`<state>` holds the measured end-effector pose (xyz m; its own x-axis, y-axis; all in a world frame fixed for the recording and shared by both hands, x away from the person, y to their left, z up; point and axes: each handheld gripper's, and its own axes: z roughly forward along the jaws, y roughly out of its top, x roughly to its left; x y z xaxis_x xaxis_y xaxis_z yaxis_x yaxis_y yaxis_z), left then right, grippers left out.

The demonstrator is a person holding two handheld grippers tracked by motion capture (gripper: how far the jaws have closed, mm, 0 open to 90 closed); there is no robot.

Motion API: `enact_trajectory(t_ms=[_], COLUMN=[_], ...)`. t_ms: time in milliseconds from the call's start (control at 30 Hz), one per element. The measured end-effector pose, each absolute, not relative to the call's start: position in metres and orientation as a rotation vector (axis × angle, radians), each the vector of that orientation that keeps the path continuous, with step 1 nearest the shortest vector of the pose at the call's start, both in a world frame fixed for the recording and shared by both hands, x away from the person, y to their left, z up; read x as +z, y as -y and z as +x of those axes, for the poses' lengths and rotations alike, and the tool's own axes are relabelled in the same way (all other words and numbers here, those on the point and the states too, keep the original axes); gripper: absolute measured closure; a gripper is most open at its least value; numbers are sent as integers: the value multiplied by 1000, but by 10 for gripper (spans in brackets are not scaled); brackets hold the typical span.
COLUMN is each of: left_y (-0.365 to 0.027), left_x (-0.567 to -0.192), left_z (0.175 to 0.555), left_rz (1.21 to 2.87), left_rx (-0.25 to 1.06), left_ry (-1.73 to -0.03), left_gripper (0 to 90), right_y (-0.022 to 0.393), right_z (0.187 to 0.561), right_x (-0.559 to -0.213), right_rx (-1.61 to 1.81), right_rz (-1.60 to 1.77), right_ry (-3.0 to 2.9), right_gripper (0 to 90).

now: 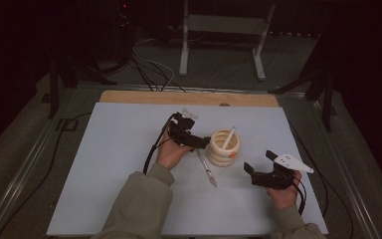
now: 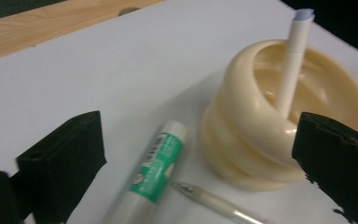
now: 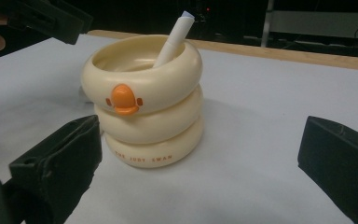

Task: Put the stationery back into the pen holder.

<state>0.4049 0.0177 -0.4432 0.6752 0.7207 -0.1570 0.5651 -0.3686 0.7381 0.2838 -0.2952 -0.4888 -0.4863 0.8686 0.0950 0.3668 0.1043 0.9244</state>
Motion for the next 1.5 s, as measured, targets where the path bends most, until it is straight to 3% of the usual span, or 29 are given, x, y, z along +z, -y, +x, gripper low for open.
enact_trajectory(t_ms=[833,1500], left_y=[-24,-29], left_x=[-463,-479], left_z=[429,436], left_rz=[2379,2478], left_rx=[222,168], left_ry=[-979,-946], left_gripper=[82,172], right_y=[295,295], right_z=[284,284], right_x=[-489,-489], right_rx=[1370,1371], right_rz=[1199,1203], right_ry=[-1910,-1912], right_gripper=[2,2])
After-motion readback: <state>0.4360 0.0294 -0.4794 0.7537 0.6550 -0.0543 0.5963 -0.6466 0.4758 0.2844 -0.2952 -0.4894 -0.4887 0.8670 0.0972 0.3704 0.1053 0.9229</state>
